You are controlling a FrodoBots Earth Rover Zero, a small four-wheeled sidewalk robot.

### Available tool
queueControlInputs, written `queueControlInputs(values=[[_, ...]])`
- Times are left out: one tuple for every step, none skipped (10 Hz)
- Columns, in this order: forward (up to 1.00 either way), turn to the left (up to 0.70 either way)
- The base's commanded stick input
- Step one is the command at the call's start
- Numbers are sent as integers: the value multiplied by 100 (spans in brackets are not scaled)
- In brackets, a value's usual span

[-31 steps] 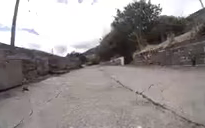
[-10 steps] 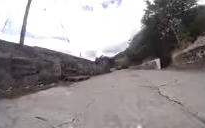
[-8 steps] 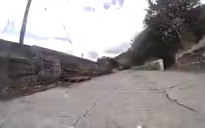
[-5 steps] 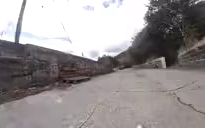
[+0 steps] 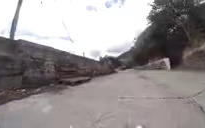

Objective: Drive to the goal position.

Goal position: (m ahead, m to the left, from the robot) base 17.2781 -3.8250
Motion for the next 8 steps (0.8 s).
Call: queueControlInputs(values=[[100, 0], [100, 0], [100, 0], [100, 0], [100, 0], [100, 0], [100, 0], [100, 0]])
